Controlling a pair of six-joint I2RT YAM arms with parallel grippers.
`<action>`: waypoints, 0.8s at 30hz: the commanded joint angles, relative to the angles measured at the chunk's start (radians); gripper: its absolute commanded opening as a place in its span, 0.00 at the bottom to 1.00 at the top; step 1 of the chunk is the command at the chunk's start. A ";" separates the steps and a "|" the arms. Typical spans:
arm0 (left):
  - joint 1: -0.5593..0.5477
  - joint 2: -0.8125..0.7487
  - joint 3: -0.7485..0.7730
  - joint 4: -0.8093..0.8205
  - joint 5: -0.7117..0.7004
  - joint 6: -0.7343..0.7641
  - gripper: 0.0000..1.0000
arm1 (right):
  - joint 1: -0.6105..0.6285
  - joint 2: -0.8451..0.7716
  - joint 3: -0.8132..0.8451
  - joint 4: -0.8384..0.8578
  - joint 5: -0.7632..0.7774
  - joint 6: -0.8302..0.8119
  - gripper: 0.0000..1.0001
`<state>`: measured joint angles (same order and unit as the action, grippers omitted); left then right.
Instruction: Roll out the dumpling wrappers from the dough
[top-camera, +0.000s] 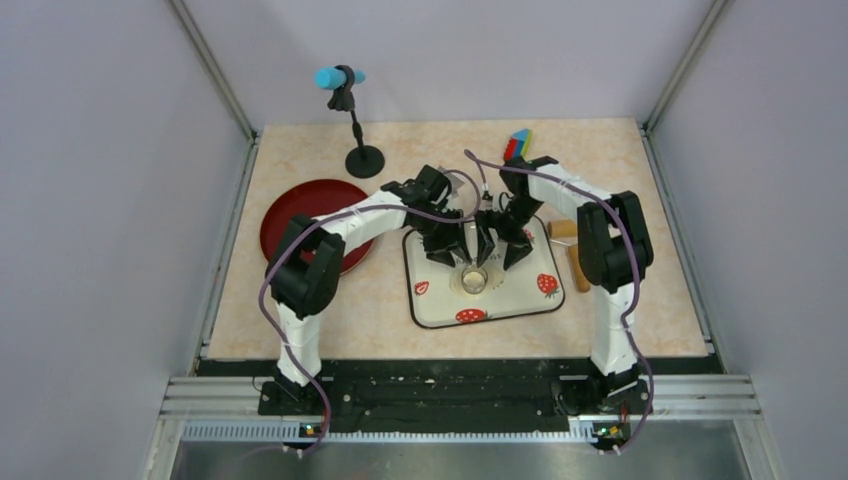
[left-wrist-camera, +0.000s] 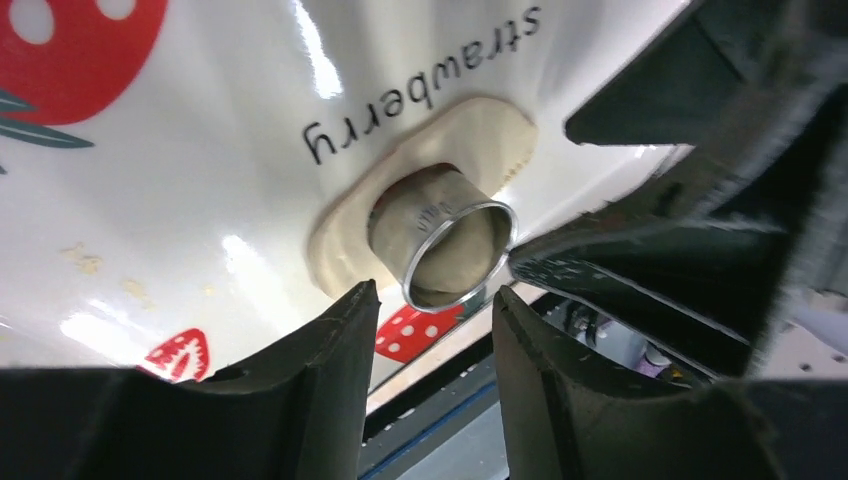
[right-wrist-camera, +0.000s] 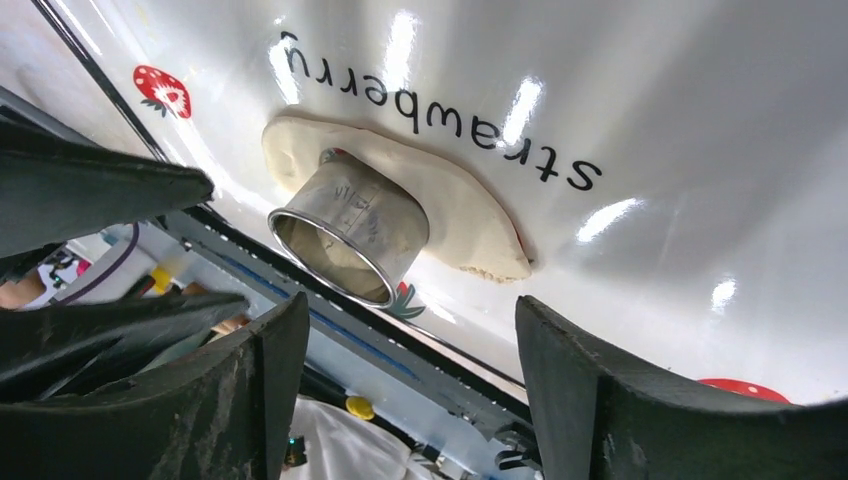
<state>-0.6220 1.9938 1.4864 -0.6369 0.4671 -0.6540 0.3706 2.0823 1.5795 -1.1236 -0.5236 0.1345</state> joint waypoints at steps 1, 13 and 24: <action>0.025 -0.108 -0.028 0.077 0.050 -0.038 0.51 | -0.016 -0.066 0.042 -0.016 0.007 -0.002 0.76; 0.227 -0.289 -0.384 0.353 0.181 -0.178 0.52 | -0.145 -0.109 -0.105 0.086 -0.008 0.027 0.77; 0.395 -0.382 -0.532 0.110 0.038 0.035 0.53 | -0.154 -0.082 -0.206 0.141 -0.039 0.026 0.73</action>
<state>-0.2302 1.6428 0.9745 -0.4507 0.5564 -0.7128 0.2157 2.0113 1.3872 -1.0222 -0.5285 0.1581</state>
